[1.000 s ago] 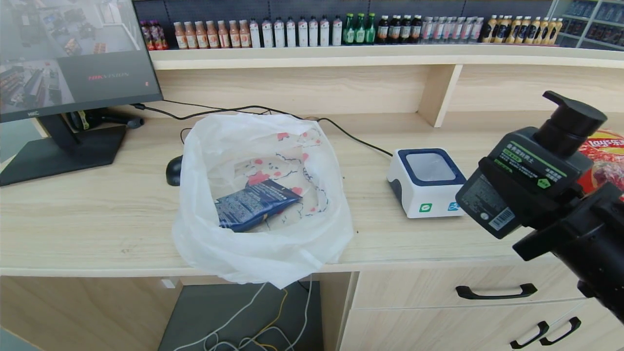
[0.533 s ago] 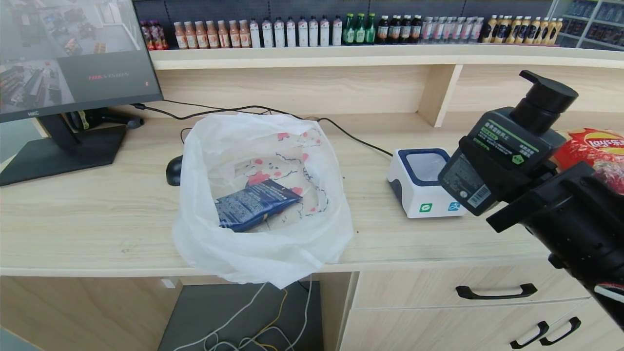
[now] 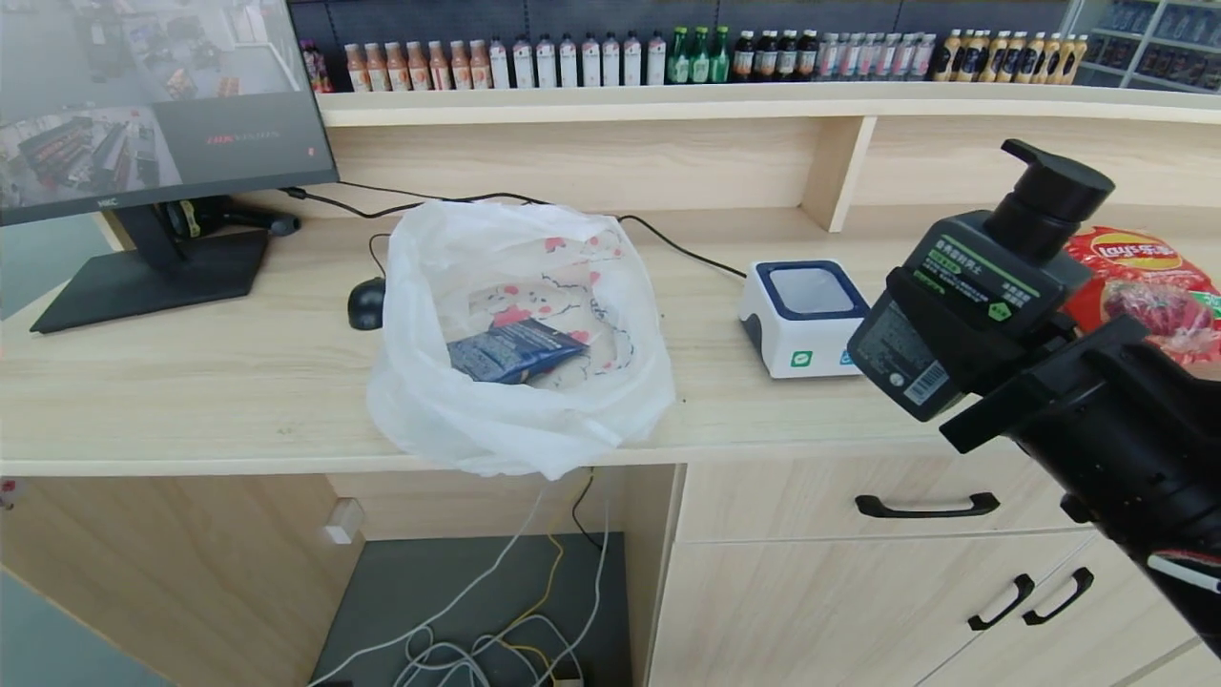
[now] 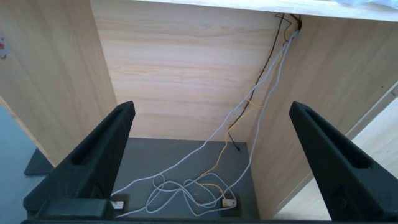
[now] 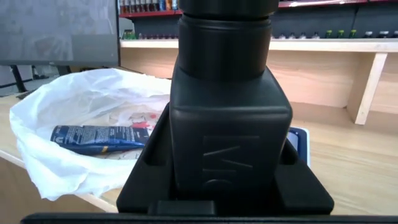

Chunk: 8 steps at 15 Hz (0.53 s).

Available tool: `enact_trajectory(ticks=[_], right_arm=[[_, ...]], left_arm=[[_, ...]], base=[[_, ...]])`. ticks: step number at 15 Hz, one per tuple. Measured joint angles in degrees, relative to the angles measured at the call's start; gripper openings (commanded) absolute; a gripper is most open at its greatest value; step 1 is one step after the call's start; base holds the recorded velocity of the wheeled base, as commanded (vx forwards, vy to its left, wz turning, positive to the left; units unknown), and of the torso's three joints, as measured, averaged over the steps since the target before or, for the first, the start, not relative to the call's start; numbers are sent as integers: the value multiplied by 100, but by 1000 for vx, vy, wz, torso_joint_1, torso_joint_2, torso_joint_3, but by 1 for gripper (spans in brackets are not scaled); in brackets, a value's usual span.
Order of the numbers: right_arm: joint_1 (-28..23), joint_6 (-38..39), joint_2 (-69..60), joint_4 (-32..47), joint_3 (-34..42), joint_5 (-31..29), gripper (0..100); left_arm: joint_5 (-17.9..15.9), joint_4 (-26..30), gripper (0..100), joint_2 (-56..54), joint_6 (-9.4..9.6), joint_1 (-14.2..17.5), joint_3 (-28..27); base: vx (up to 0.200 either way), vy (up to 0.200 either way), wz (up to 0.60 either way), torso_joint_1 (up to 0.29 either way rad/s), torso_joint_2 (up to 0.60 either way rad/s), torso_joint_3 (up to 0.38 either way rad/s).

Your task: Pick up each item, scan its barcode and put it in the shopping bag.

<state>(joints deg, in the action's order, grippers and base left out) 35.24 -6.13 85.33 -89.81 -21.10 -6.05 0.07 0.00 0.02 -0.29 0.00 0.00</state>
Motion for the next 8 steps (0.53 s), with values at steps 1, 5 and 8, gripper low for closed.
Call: enact_trajectory(ticks=[1,5,8], right_arm=[[-10,0,-11,-2,0,-5,0],[-11,0,-100,1,33,0,0],[-11,1,-124,-11,10,0,0]], left_arm=[[2,5,100,0,-2,0,0],[2,13,100,0,-20,-7,0],[6,10,100,0,-37,0,0]], base=[[0,200,0,12,2,-2],[0,200,0,11,5,-4],[0,200,0,1,-2,2]])
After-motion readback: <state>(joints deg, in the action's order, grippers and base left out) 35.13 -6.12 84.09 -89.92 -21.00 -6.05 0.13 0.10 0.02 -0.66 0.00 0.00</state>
